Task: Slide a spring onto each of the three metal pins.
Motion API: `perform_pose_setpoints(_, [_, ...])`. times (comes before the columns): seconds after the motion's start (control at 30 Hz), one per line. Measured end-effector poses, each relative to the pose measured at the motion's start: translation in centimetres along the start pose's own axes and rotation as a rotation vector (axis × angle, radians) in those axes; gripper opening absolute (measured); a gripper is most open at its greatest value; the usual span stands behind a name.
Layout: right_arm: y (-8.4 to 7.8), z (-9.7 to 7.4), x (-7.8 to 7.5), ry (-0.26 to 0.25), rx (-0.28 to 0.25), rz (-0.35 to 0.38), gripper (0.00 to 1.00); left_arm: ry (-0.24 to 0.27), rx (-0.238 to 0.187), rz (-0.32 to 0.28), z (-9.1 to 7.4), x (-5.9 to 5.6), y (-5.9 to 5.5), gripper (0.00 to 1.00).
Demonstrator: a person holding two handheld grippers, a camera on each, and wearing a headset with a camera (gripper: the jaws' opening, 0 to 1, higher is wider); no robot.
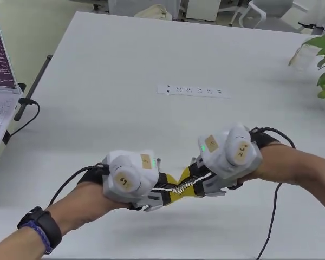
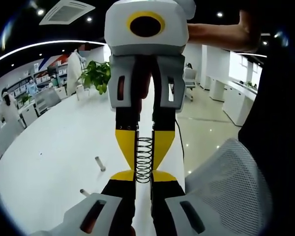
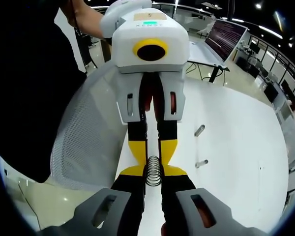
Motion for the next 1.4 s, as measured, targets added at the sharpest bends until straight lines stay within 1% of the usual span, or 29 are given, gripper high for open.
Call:
perform_pose_setpoints(0.13, [-0.1,0.0,-0.1,0.0,0.006,0.003,0.08,0.013,0.001,-0.007,0.1,0.0,-0.1,0.03])
perform_pose_setpoints(0.27, [-0.3,0.1,-0.2,-0.001,0.013,0.003,0.08,0.027,-0.001,-0.019,-0.1,0.2,-0.2,0.07])
perform_pose_setpoints(0.37, [-0.4,0.2,-0.2,0.001,0.018,0.003,0.08,0.042,0.008,-0.032,-0.4,0.4,-0.6,0.11])
perform_pose_setpoints(0.63, [-1.1,0.1,-0.9,-0.02,0.041,0.013,0.08,0.08,0.022,-0.073,-1.5,1.0,-1.7,0.14])
perform_pose_setpoints(0.8, [-1.9,0.0,-1.3,-0.026,0.056,0.03,0.08,0.118,0.03,-0.1,-2.3,1.6,-2.5,0.16])
perform_pose_setpoints(0.87, [-2.2,0.0,-1.5,-0.027,0.063,0.035,0.08,0.137,0.032,-0.12,-2.8,2.0,-2.9,0.17])
perform_pose_setpoints(1.0, [-3.0,-0.1,-1.9,-0.025,0.085,0.051,0.08,0.17,0.038,-0.146,-3.7,2.6,-3.5,0.19])
perform_pose_setpoints(1.17, [-3.7,0.0,-2.6,-0.025,0.107,0.066,0.08,0.229,0.049,-0.186,-5.2,3.6,-4.7,0.21])
perform_pose_setpoints(1.27, [-4.1,0.1,-3.0,-0.024,0.125,0.062,0.08,0.255,0.055,-0.206,-5.9,4.0,-5.4,0.23])
perform_pose_setpoints(1.4, [-4.3,0.2,-3.5,-0.018,0.132,0.063,0.08,0.289,0.065,-0.234,-6.9,4.6,-6.2,0.25])
Point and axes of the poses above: the centre of the closed fingertips' face, and the gripper's own axes: z roughly forward along the fingers, x roughly to its left, y roughly out of its top, the point moved 1 cm from there along -z, roughly backward along the fingers, and after that the axes turned 15 degrees about y, right-handed, at the moved point
